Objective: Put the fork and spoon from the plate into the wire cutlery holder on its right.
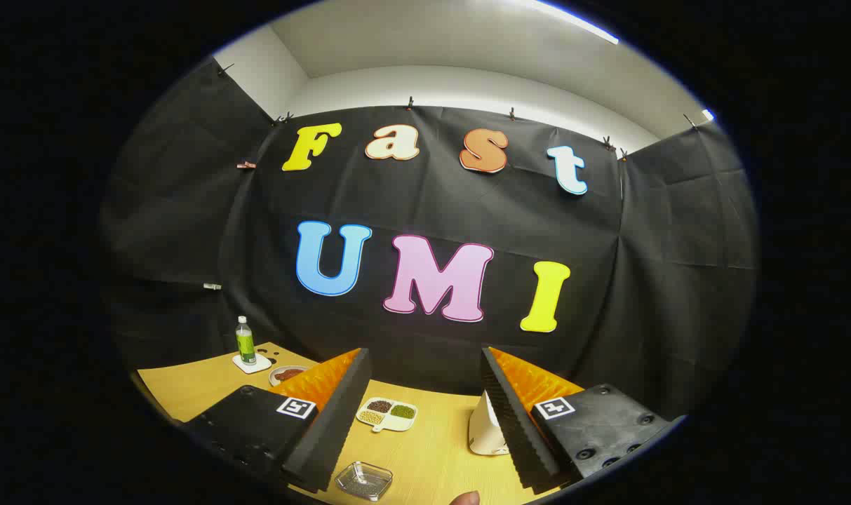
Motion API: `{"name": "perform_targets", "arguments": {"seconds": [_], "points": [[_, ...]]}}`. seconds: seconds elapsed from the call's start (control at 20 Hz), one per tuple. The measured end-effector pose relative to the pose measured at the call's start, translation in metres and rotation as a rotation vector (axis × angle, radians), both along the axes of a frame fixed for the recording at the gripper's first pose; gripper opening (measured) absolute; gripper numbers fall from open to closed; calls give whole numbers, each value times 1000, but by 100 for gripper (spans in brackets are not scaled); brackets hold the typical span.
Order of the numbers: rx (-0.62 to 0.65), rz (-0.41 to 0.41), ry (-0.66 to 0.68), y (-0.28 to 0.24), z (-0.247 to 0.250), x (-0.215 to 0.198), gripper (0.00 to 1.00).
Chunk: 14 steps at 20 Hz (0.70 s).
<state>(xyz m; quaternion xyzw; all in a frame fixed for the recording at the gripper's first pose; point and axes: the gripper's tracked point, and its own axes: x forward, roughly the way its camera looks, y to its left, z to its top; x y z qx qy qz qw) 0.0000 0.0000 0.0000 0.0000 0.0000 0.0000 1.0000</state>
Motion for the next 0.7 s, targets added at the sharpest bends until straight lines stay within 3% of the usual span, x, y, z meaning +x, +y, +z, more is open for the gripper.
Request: {"name": "perform_targets", "arguments": {"seconds": [0.7], "points": [[-5, 0, 5, 2, -2, 2, 97]]}}
